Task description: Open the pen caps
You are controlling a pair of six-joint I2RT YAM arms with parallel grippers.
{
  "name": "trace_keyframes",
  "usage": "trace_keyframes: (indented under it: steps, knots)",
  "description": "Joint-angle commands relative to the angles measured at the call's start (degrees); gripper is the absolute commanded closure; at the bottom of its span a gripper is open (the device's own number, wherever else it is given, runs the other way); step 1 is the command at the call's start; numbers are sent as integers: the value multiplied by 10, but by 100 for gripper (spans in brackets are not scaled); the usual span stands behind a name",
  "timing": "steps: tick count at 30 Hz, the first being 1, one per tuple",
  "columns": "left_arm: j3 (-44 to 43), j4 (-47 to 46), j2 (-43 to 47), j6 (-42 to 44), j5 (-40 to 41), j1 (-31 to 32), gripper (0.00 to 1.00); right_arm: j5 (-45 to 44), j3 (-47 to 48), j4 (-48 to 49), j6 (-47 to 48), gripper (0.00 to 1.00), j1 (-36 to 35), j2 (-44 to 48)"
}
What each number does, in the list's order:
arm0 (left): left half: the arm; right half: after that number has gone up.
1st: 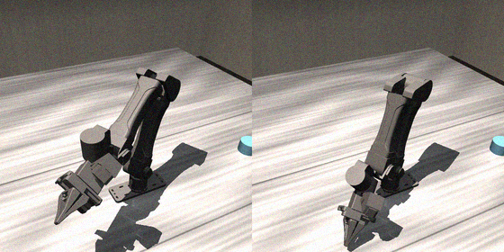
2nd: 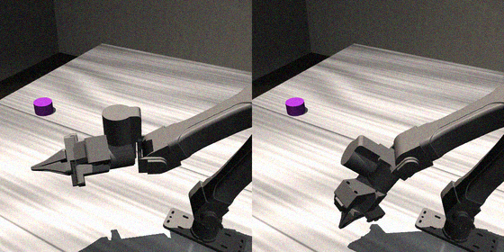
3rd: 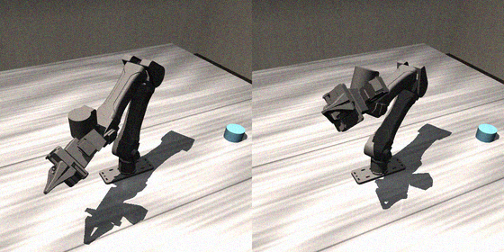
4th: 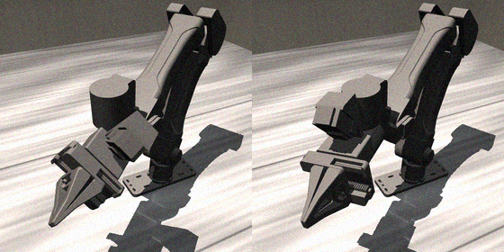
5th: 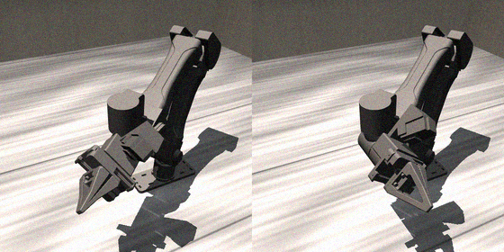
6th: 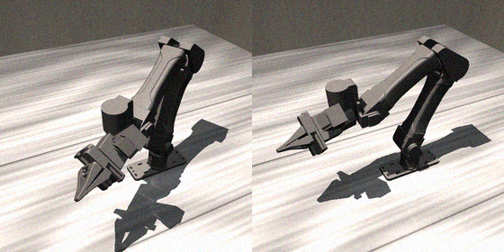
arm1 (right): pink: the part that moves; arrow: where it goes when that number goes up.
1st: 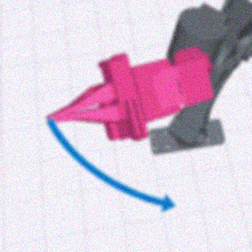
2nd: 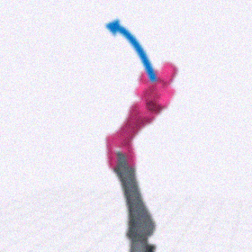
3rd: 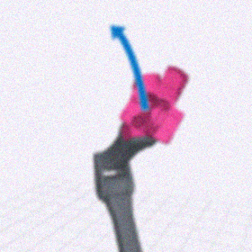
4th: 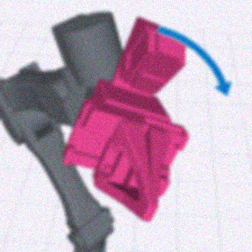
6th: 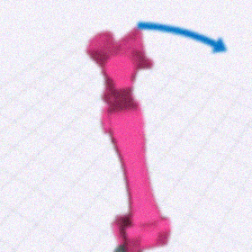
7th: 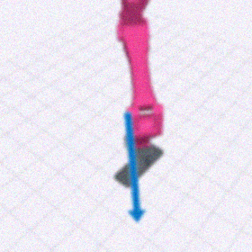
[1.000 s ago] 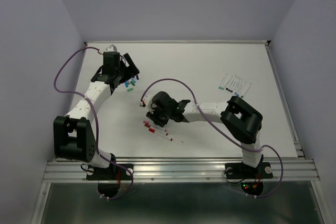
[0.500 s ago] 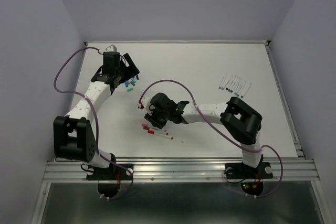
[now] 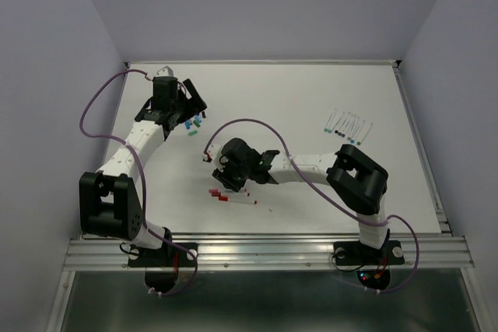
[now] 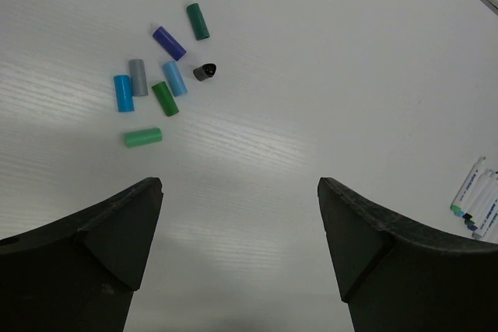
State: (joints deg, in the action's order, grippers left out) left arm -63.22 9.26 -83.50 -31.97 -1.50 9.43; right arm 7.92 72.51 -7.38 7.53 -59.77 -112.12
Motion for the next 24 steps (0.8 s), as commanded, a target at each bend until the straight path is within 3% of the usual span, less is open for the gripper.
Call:
trace_keyframes:
  steps: [1,11,24]
  knots:
    - [1,-18,14,10,-1,3,7,12,26,7,6,60,-7,27]
    - [1,-18,14,10,-1,3,7,25,11,6,28,52,-12,26]
    - [2,-17,16,10,0,3,7,36,6,3,37,52,-18,19]
